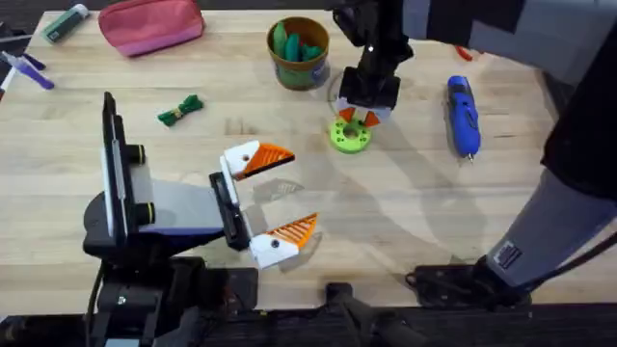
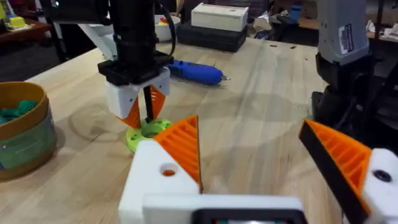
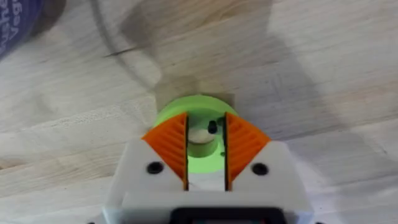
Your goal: Pick up the gripper from the table and insert it into the empty holder that is missing its gripper. Then pick up a screw, insert it into the mounting hole, and use the screwdriver to tighten it. Finally, clean up the table by picking up the vegetable and placing it into the bucket.
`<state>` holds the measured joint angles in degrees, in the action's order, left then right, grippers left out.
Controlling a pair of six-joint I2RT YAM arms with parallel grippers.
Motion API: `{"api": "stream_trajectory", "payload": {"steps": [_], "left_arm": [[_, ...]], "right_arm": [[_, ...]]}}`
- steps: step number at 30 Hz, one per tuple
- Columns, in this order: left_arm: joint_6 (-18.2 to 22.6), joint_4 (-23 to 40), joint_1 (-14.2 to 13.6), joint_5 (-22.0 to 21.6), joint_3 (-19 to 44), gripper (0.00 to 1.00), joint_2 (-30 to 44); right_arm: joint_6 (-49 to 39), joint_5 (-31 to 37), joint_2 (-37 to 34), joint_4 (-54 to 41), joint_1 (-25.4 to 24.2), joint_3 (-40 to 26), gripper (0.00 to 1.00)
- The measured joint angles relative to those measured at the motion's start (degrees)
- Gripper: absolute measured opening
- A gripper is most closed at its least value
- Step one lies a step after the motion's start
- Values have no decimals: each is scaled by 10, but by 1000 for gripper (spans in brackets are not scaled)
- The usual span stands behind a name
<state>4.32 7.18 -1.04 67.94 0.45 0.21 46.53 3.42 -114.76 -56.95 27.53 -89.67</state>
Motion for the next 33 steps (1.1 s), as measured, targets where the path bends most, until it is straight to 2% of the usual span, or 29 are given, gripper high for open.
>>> {"api": "stream_trajectory", "payload": {"steps": [7, 14, 33], "left_arm": [[0, 0, 0, 0, 0, 987, 0], [0, 0, 0, 0, 0, 988, 0], [0, 0, 0, 0, 0, 988, 0]], "right_arm": [[0, 2, 0, 0, 0, 0, 207], [0, 11, 0, -2, 0, 0, 12], [0, 14, 0, -2, 1, 1, 7]]}}
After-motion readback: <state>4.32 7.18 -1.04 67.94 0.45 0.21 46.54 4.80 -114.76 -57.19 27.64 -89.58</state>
